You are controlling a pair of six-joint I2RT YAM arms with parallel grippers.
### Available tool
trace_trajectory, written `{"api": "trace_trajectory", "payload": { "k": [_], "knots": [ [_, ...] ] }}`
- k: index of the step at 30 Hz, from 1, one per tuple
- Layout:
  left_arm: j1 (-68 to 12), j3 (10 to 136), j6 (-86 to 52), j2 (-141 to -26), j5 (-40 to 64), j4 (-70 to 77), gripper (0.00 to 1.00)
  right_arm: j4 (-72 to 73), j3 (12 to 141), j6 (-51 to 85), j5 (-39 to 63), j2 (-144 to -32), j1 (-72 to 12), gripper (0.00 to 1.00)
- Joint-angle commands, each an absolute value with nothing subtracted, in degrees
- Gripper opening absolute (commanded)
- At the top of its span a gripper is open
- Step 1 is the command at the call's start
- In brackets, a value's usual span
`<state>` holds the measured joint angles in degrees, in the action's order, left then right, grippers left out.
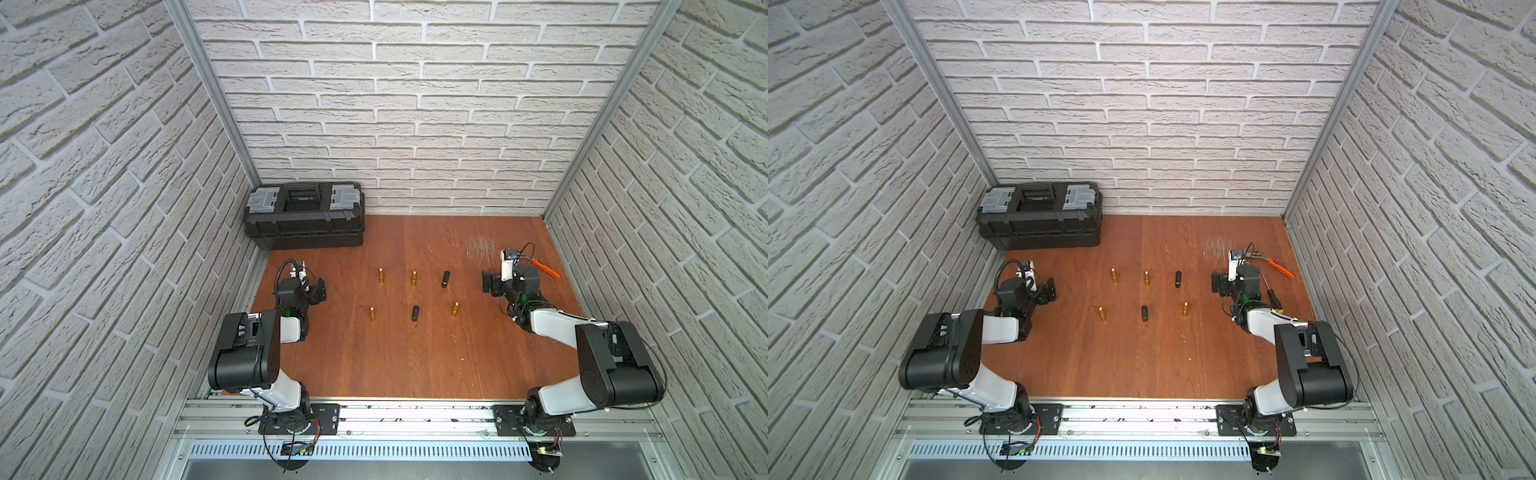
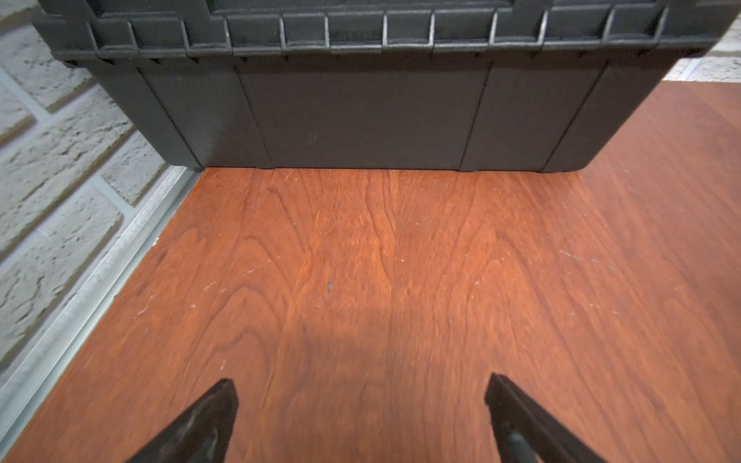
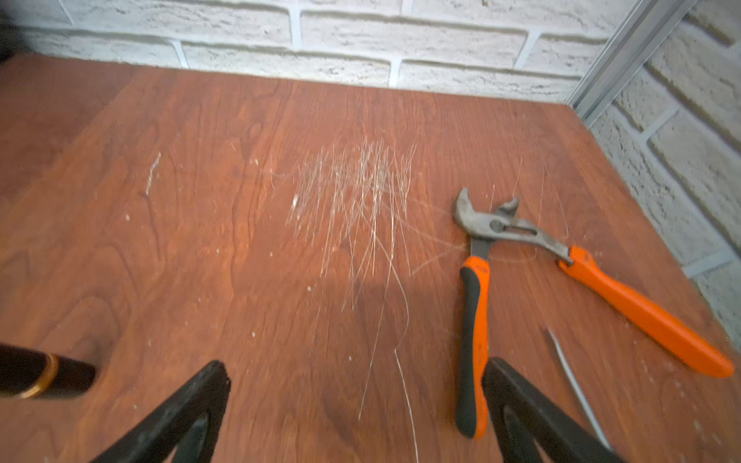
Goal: Open the lipstick cap
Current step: Pick up the lipstick at the center of the board.
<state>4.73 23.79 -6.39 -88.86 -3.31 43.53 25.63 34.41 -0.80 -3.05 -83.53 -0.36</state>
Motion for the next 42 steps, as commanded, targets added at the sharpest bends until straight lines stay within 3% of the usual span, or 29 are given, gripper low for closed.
{"api": "trace_trajectory", "payload": {
  "k": [1, 4, 6, 9, 12, 20, 26, 29, 36, 42],
  "knots": [
    [4.4, 30.8, -8.0, -85.6, -7.1, 31.6, 0.98, 16.1, 37.9, 0.4, -1.4, -79.9, -0.2, 1.00],
    [4.3, 42.3, -8.5, -87.0, -7.8, 12.7, 0.98, 15.0, 39.5, 4.0, 6.2, -77.8, 0.9, 1.00],
    [3.6, 45.2, -8.1, -86.7, -8.0, 9.2, 0.98, 15.0, 41.6, 7.8, 11.9, -77.7, 1.5, 1.00],
    [1.0, 47.8, -8.3, -84.7, -10.9, 5.5, 0.98, 3.7, 50.3, 15.7, 11.3, -81.5, 2.0, 1.00],
    [-2.0, 52.6, -8.7, -84.0, -13.4, -3.1, 0.98, -1.5, 56.0, 15.4, 17.4, -85.4, 2.7, 0.99],
    [-11.3, 63.0, -14.4, -82.6, -16.3, -25.3, 0.95, -7.9, 60.3, 12.7, 13.6, -82.2, -0.6, 0.99],
    [-18.7, 68.9, -18.0, -84.7, -11.6, -39.1, 0.87, -15.6, 66.4, 8.0, 1.3, -81.0, -13.2, 0.97],
    [-20.2, 70.0, -19.6, -86.1, -7.7, -41.5, 0.81, -18.7, 69.3, 8.0, -0.7, -80.3, -18.2, 0.95],
    [-23.4, 70.3, -19.8, -87.6, -2.8, -39.5, 0.81, -24.3, 73.2, 8.5, -6.9, -77.2, -27.7, 0.89],
    [-24.0, 76.0, -18.3, -95.9, 0.9, -40.9, 0.74, -28.1, 74.6, 8.3, -9.5, -74.6, -33.4, 0.83]
  ]
}}
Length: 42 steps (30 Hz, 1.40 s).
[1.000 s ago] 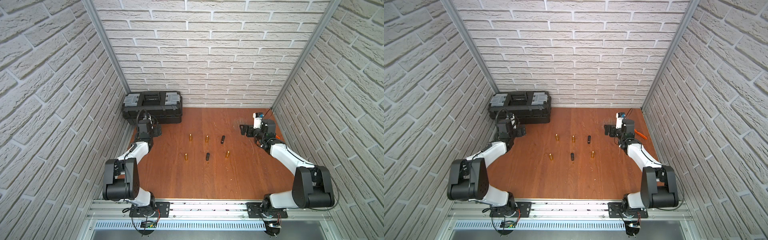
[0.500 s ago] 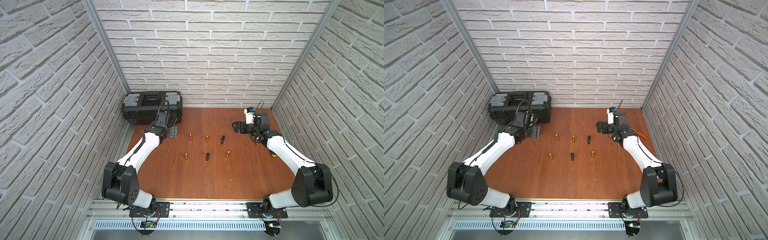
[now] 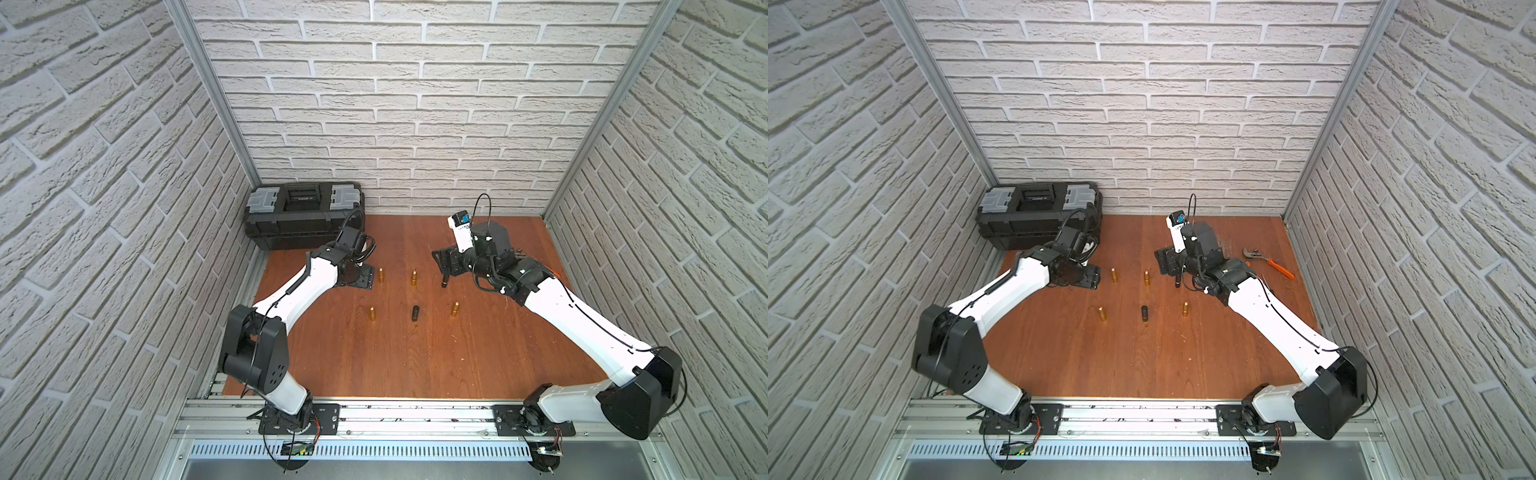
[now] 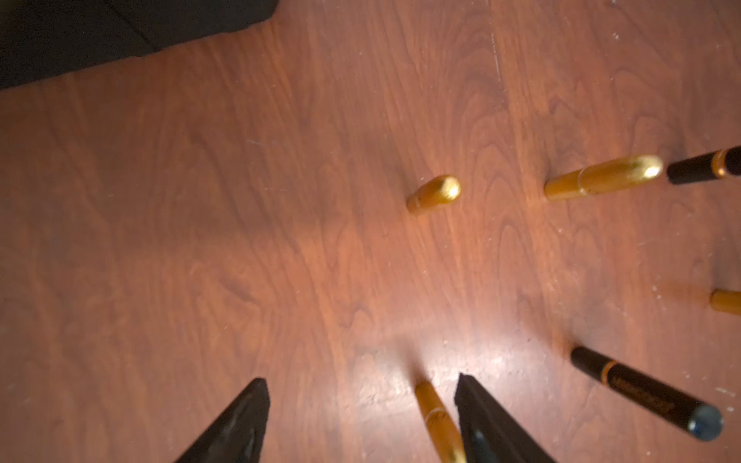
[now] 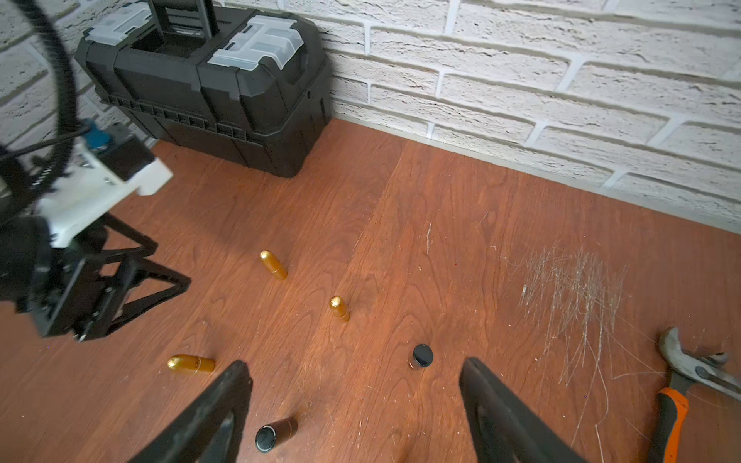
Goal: Open the lipstick cap
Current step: Pick up the lipstick at the center of the board.
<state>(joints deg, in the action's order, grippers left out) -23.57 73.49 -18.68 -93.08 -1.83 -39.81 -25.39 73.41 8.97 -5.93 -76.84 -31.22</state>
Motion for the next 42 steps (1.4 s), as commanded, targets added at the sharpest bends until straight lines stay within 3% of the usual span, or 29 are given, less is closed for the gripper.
{"api": "trace_trajectory", "payload": {
  "k": [1, 17, 28, 42],
  "knots": [
    [-24.2, 77.1, -18.0, -97.1, 0.8, -41.0, 0.74, -28.7, 74.3, 8.2, -10.8, -73.9, -34.2, 0.83],
    [-25.5, 96.8, -16.0, -115.8, 4.1, -46.7, 0.60, -32.0, 71.0, 9.5, -17.3, -70.0, -36.1, 0.83],
    [-26.5, 100.4, -15.9, -119.9, 3.2, -48.3, 0.46, -31.6, 70.0, 9.4, -17.5, -70.8, -36.1, 0.83],
    [-26.5, 102.9, -14.8, -122.6, 1.3, -50.7, 0.39, -31.1, 69.4, 9.6, -17.2, -72.4, -36.2, 0.83]
  ]
}}
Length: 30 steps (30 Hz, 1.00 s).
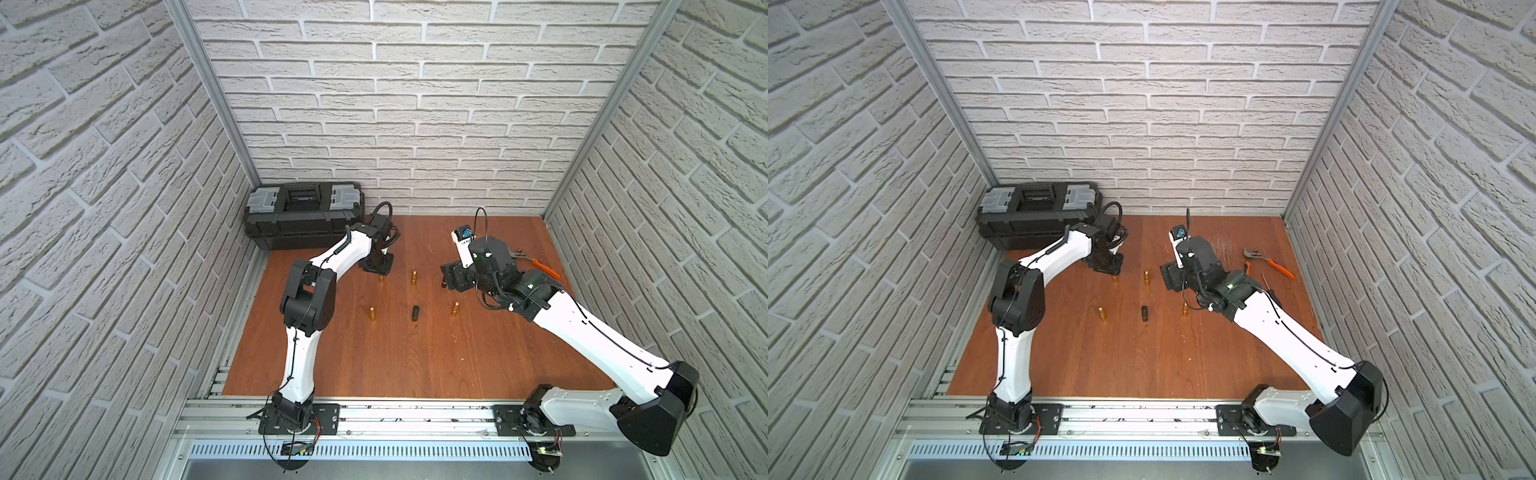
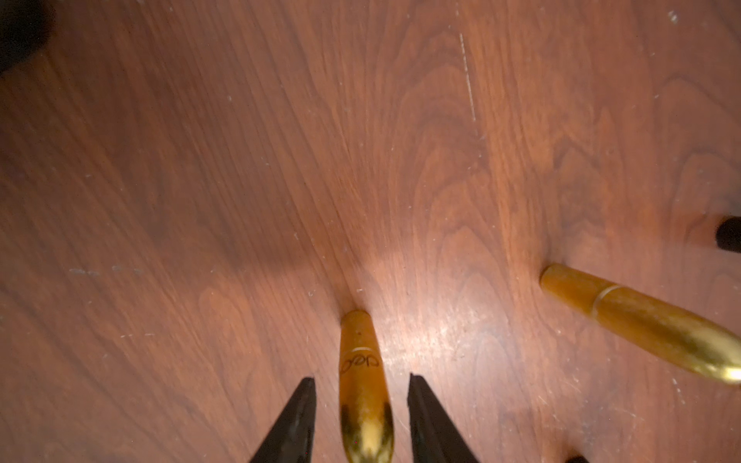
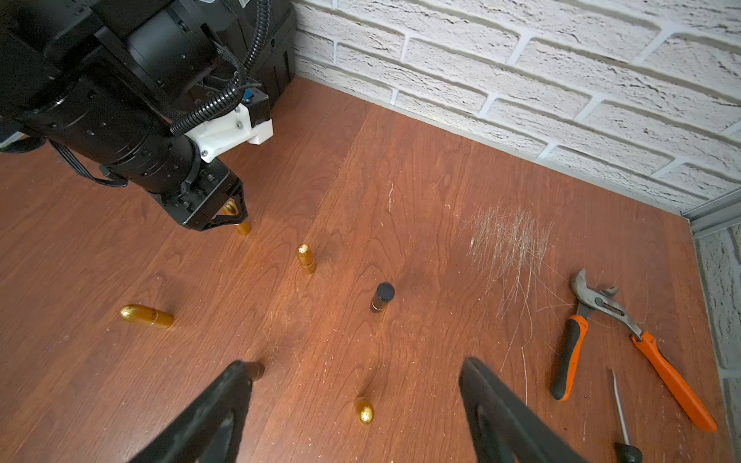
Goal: Open the lipstick cap
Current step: Pick up the lipstick at the center of the board.
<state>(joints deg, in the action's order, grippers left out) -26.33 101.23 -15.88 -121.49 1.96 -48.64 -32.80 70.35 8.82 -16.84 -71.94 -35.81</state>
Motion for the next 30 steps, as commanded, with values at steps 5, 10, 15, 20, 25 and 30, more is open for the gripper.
{"api": "trace_trajectory", "payload": {
  "k": [5, 10, 15, 20, 25, 30],
  "knots": [
    [-26.5, 103.1, -14.6, -123.0, 1.3, -51.2, 0.34, -31.2, 69.5, 9.9, -17.7, -72.8, -36.2, 0.83],
    [-26.5, 103.1, -14.7, -123.1, 1.6, -51.5, 0.33, -30.9, 69.6, 10.1, -17.7, -73.1, -36.2, 0.83],
    [-26.7, 102.9, -14.5, -123.2, 1.4, -51.9, 0.28, -31.1, 69.9, 10.4, -18.5, -73.7, -36.2, 0.82],
    [-26.6, 102.9, -14.4, -123.2, 0.8, -51.7, 0.20, -31.0, 69.7, 10.5, -18.3, -73.9, -36.2, 0.82],
    [-26.6, 103.1, -14.2, -123.2, 0.2, -52.2, 0.14, -31.1, 69.5, 10.0, -18.2, -74.2, -36.2, 0.82],
    [-26.0, 103.9, -13.8, -119.0, 1.2, -55.0, 0.11, -30.4, 69.5, 8.2, -16.0, -74.7, -36.3, 0.81]
  ]
}}
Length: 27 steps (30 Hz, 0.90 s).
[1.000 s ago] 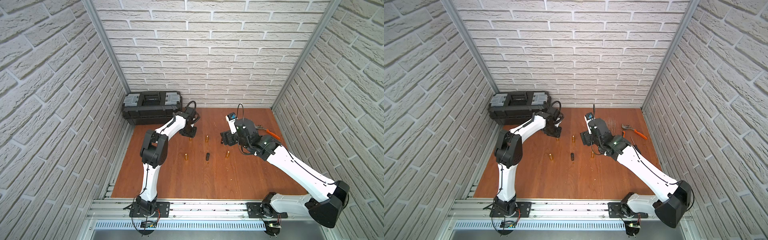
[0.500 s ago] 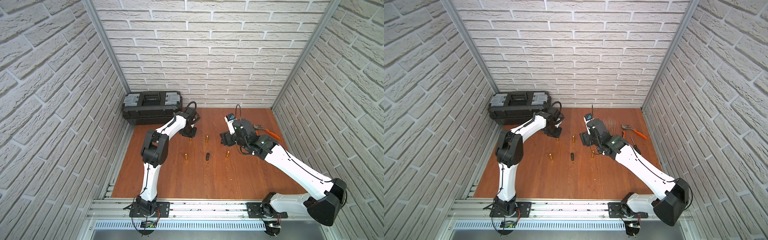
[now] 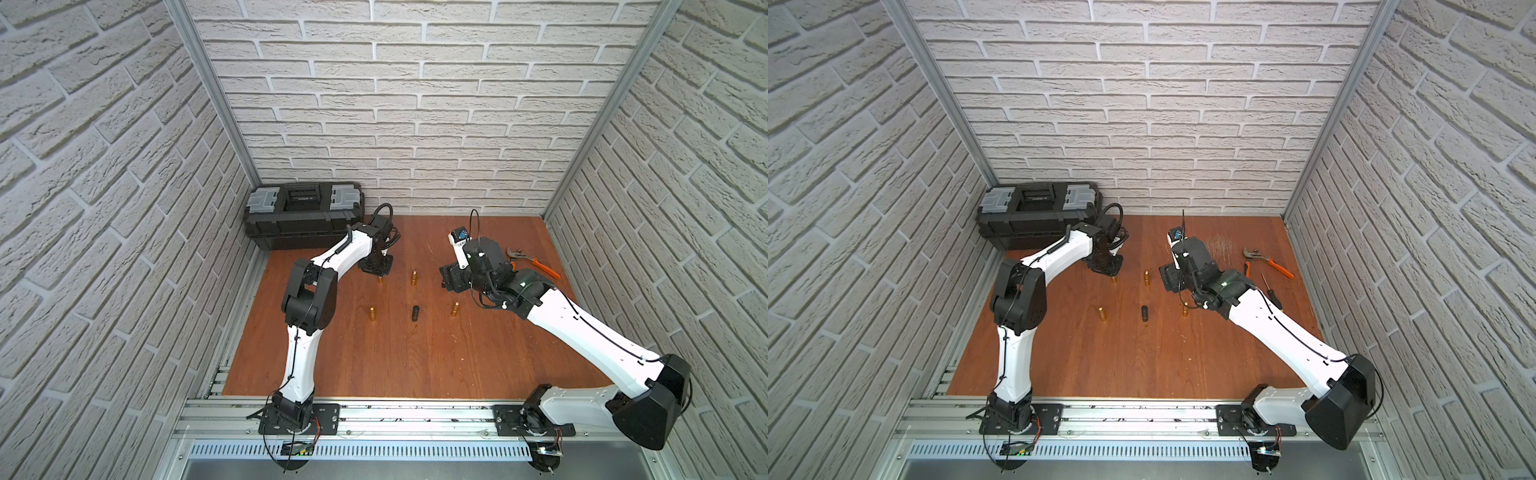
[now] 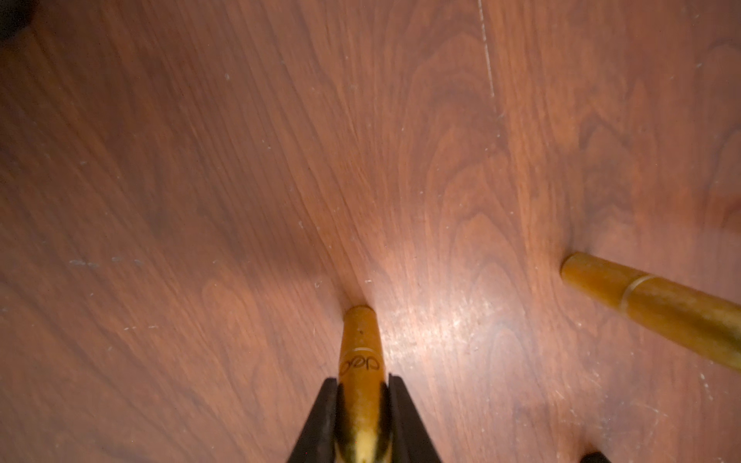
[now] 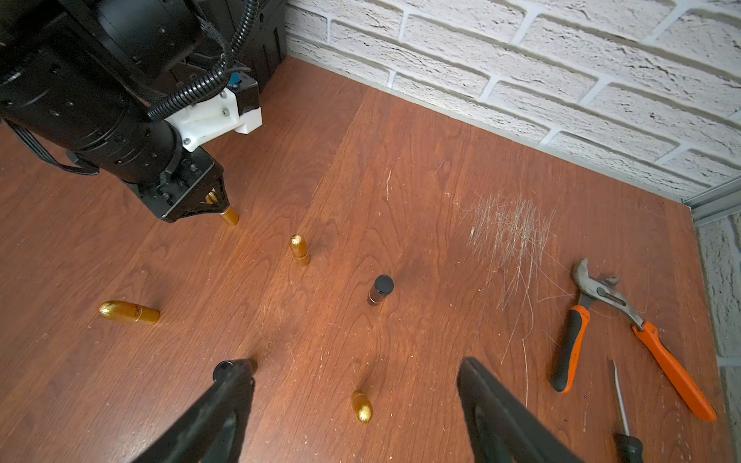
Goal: Open the lipstick cap
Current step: Pick up the lipstick at the center of the board, then open the cover of the lipstick.
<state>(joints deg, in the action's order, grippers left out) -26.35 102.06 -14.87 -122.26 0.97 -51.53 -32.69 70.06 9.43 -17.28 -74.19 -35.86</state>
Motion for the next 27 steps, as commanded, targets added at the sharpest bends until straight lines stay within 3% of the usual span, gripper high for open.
{"api": "trace_trajectory", "payload": {
  "k": [1, 8, 15, 21, 27],
  "knots": [
    [-25.5, 104.5, -13.8, -117.6, 2.4, -56.2, 0.11, -30.1, 69.7, 7.6, -14.9, -75.0, -36.3, 0.81],
    [-20.8, 107.6, -17.6, -108.1, 19.8, -64.2, 0.12, -26.1, 71.8, 3.6, -1.0, -77.8, -36.4, 0.80],
    [-17.5, 101.7, -22.0, -98.7, 36.7, -62.2, 0.11, -25.6, 78.0, -2.7, 10.0, -83.6, -36.7, 0.75],
    [-17.0, 96.4, -28.8, -92.0, 44.6, -57.9, 0.09, -27.0, 84.8, -4.4, 18.4, -87.5, -36.7, 0.71],
    [-17.0, 95.2, -30.7, -88.6, 45.9, -58.4, 0.09, -30.7, 89.3, -7.7, 22.8, -91.6, -36.8, 0.66]
  ]
}}
